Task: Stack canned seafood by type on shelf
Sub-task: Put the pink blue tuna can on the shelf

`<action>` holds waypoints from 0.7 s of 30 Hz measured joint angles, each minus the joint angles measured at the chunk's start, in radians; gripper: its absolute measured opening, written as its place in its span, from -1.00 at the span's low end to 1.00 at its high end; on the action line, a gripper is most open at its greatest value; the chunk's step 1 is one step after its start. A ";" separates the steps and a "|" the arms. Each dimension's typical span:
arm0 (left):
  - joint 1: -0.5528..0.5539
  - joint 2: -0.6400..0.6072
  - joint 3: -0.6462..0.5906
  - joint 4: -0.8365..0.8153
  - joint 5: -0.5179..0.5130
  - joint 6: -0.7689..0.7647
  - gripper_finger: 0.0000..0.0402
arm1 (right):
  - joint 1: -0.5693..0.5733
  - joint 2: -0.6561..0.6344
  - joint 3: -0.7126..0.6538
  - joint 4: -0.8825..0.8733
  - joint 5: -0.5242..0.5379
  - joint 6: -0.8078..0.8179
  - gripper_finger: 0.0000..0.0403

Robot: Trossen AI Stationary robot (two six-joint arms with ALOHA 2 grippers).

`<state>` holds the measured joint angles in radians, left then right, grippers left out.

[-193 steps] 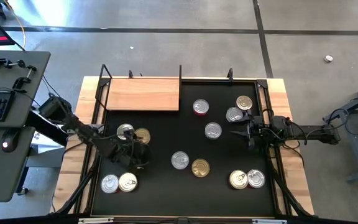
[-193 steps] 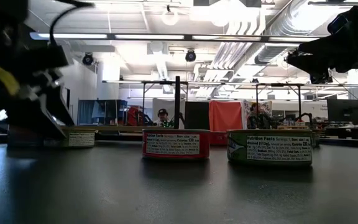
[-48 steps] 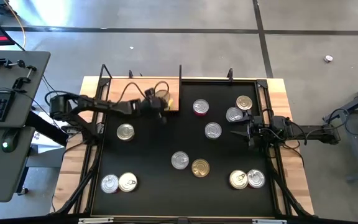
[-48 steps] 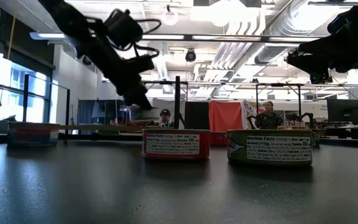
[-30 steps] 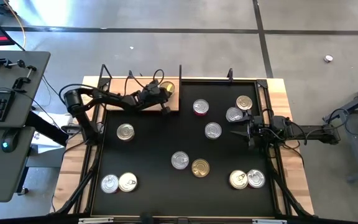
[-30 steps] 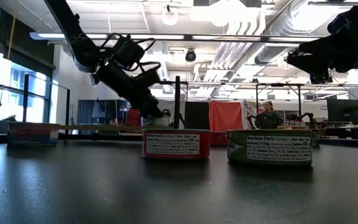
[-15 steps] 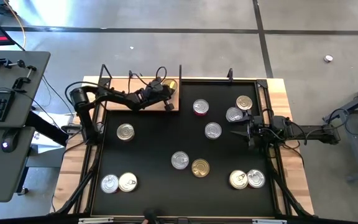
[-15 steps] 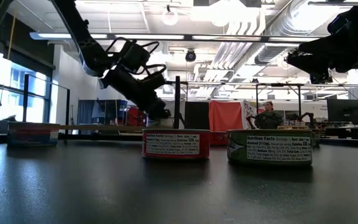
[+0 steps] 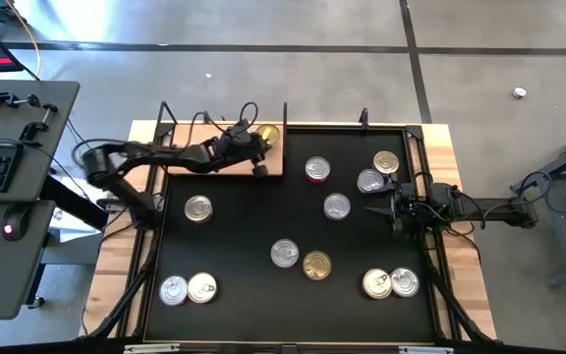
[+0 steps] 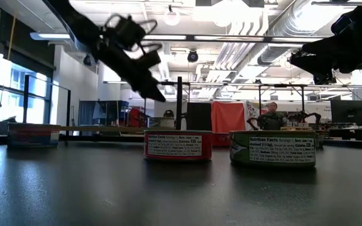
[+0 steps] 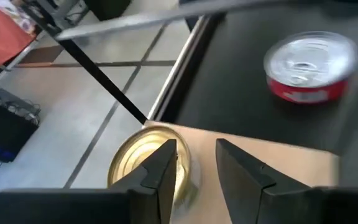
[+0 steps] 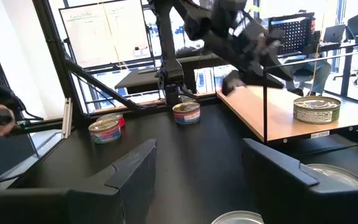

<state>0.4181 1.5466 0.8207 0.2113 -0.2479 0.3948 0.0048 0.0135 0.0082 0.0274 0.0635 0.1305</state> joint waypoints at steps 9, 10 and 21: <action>-0.363 -0.350 -0.048 -0.436 -0.268 -0.146 -0.60 | 0.000 0.000 0.000 0.000 0.000 0.000 0.11; -0.428 -0.376 -0.061 -0.464 -0.317 -0.185 -0.63 | 0.000 0.000 0.000 0.000 0.000 0.000 0.11; -1.105 -0.422 -0.099 -0.756 -0.529 -0.720 -0.93 | 0.000 0.000 0.000 0.000 0.000 0.000 0.11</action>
<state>-0.6873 1.1244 0.7213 -0.5445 -0.7769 -0.3254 0.0046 0.0135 0.0084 0.0273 0.0634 0.1307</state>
